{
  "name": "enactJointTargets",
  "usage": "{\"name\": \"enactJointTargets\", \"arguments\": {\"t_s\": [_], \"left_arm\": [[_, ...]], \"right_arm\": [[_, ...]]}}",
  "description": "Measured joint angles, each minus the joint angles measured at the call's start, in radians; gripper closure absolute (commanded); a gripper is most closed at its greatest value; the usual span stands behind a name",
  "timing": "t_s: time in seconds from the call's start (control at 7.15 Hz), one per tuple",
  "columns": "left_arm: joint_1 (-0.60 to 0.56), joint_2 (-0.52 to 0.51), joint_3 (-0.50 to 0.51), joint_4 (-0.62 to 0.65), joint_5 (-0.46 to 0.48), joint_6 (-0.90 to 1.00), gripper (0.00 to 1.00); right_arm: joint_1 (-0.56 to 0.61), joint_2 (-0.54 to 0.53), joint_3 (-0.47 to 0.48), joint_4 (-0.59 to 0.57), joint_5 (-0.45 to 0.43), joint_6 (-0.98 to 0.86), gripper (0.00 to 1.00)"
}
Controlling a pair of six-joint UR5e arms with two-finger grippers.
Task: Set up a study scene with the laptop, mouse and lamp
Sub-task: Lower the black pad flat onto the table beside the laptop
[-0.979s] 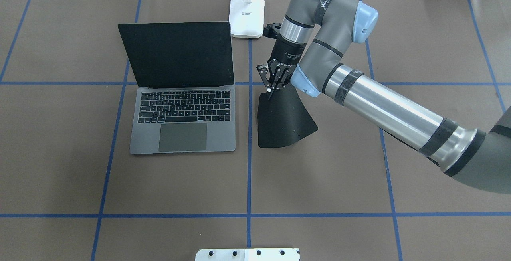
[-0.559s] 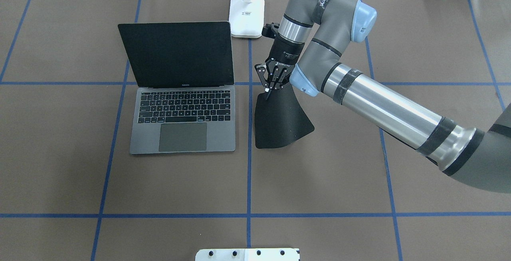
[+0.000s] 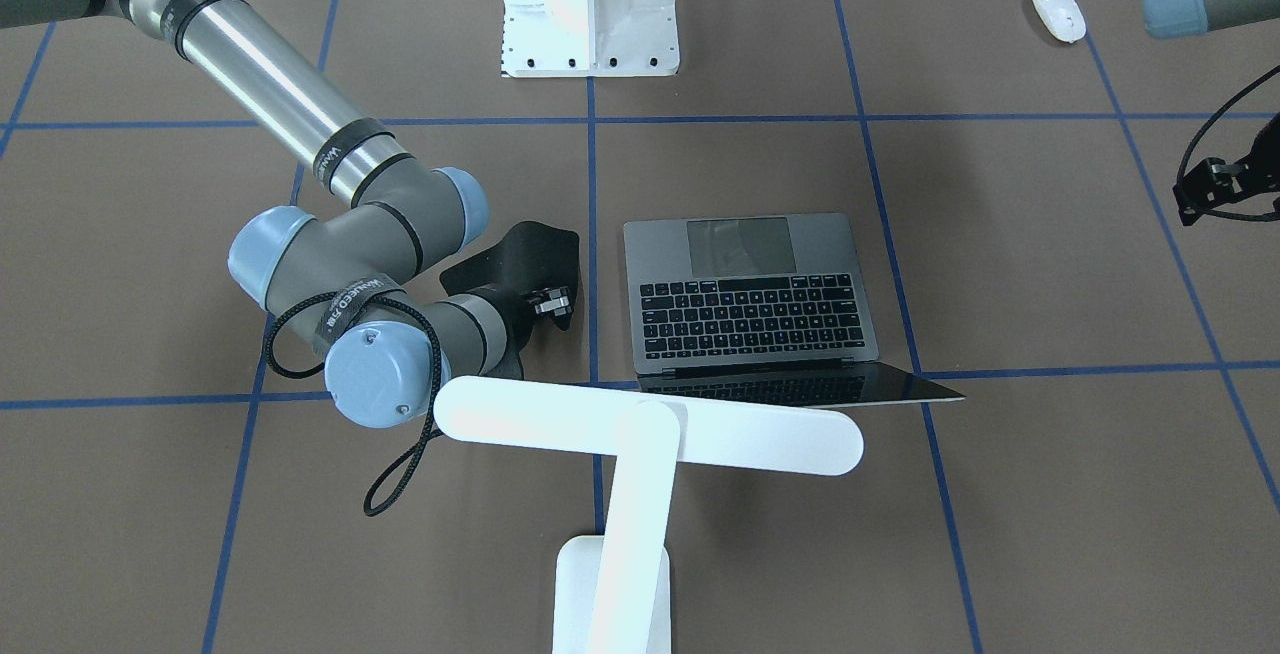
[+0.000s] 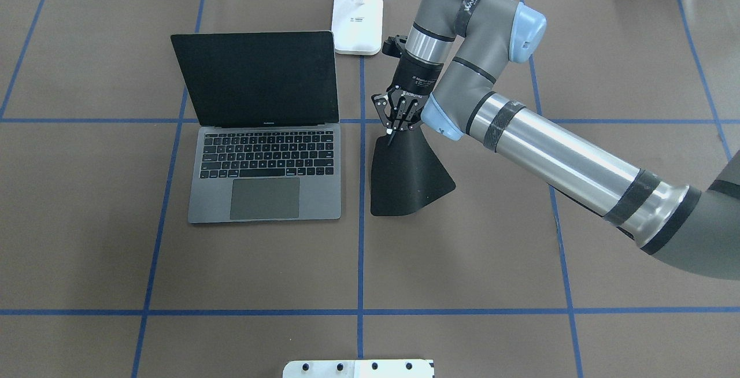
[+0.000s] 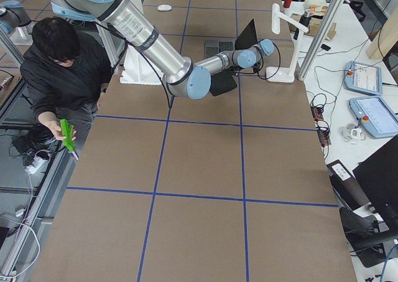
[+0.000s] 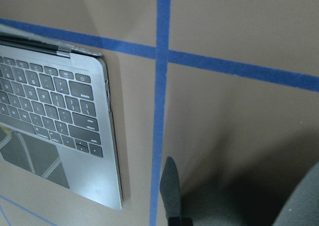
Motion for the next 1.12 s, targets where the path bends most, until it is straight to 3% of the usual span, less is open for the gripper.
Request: {"name": "enactJointTargets", "arguments": {"t_s": [1.12], "left_arm": [[0.0,0.0,0.002,0.001,0.0,0.0,0.0]], "right_arm": [[-0.002,0.035,-0.08,0.076,-0.026,-0.001,1.0]]}}
